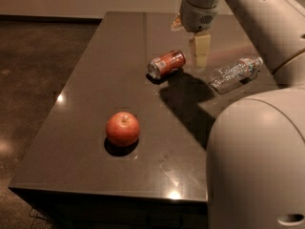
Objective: Place coke can upright
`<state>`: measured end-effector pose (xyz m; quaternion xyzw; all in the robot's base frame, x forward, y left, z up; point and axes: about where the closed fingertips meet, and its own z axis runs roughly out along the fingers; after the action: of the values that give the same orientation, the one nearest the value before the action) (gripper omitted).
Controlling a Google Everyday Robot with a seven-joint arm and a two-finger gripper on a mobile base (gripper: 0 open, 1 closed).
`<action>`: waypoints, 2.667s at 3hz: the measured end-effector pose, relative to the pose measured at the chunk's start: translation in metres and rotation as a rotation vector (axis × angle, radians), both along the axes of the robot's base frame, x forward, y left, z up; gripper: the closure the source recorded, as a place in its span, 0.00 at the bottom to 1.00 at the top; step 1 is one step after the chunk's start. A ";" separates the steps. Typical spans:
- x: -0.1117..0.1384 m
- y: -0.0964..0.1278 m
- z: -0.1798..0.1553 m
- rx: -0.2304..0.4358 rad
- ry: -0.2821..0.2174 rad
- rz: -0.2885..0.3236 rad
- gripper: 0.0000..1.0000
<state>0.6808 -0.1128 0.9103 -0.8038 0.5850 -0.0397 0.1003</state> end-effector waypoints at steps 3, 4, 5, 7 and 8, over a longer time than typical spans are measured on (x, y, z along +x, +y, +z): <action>0.019 0.028 -0.019 -0.024 -0.016 0.226 0.00; 0.025 0.032 -0.024 -0.030 -0.017 0.243 0.00; 0.033 0.036 -0.033 -0.047 0.008 0.272 0.00; 0.048 0.052 -0.050 -0.103 0.029 0.349 0.00; 0.051 0.052 -0.055 -0.136 0.040 0.359 0.17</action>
Offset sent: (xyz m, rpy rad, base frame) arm -0.0338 0.0068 -0.0165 -0.1132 0.2312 0.3591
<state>0.7318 -0.0612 0.8548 -0.9009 0.4300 -0.0445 0.0396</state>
